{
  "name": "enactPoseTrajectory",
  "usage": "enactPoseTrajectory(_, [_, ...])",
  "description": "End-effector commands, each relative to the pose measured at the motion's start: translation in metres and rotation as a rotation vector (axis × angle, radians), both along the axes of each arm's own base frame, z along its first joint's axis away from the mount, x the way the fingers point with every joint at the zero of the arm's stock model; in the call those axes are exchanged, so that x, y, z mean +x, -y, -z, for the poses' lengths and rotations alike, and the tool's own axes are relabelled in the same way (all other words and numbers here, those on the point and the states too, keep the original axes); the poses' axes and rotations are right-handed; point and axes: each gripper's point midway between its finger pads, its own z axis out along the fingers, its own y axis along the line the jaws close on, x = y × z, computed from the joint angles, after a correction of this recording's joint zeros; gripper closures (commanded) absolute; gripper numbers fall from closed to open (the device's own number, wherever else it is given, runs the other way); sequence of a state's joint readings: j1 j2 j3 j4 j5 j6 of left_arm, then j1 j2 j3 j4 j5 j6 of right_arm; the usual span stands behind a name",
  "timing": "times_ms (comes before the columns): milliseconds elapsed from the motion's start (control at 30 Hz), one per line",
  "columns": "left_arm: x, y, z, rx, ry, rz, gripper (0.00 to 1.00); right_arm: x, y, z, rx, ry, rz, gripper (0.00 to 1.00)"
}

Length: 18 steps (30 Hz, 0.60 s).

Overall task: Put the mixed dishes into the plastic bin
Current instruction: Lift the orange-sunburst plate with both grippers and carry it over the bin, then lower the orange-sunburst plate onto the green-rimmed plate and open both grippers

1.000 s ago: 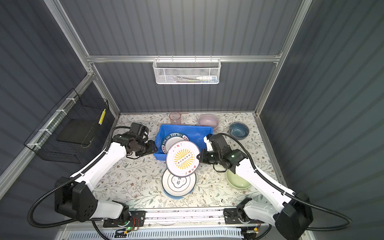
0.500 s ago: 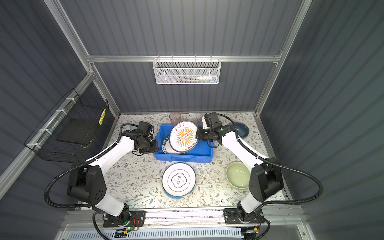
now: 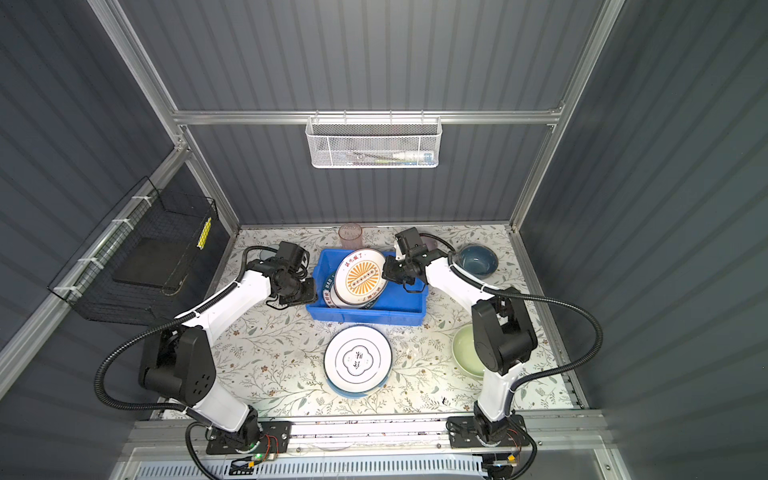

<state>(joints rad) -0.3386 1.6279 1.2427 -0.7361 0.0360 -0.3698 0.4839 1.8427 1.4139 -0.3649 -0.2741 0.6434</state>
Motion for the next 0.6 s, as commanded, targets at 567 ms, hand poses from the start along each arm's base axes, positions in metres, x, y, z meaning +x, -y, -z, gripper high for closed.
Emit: enactPoseTrajectory(567, [0.008, 0.001, 0.005, -0.011, -0.005, -0.02, 0.64, 0.004, -0.057, 0.038, 0.162, -0.085, -0.03, 0.95])
